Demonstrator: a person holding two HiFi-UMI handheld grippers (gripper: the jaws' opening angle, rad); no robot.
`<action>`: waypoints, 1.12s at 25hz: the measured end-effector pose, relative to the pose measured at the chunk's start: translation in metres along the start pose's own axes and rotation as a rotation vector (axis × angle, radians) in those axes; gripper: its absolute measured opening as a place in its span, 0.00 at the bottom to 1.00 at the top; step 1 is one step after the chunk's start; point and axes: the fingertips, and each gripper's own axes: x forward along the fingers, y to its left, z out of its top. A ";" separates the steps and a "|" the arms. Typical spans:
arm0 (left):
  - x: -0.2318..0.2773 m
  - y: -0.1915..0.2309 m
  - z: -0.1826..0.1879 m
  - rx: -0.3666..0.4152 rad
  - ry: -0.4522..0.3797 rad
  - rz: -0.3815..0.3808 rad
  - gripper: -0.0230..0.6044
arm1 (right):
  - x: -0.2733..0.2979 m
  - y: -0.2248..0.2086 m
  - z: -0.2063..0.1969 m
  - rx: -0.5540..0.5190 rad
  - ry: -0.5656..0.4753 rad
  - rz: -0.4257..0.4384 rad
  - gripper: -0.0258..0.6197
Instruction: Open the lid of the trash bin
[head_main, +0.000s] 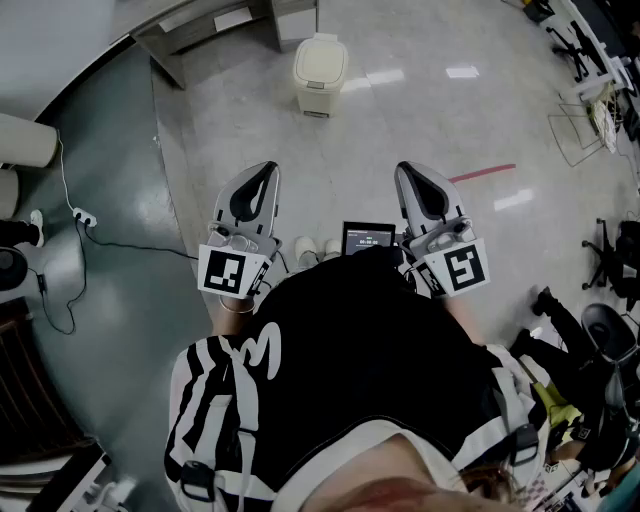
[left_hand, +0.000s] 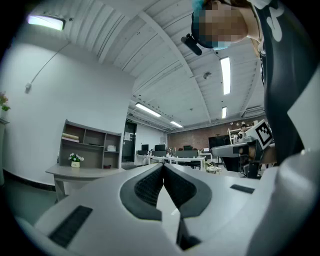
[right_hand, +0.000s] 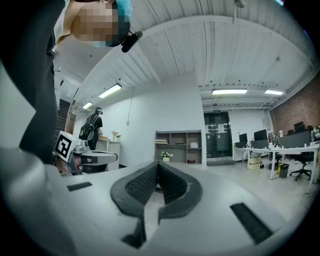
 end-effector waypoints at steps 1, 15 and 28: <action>0.001 0.000 0.001 -0.002 -0.001 -0.005 0.05 | 0.000 0.001 0.001 0.001 -0.002 0.008 0.05; -0.005 0.011 0.000 -0.008 -0.014 -0.018 0.05 | 0.012 0.023 -0.003 -0.062 0.028 0.033 0.05; -0.016 0.030 -0.011 -0.002 -0.005 -0.106 0.05 | 0.035 0.040 -0.008 -0.003 0.008 -0.083 0.05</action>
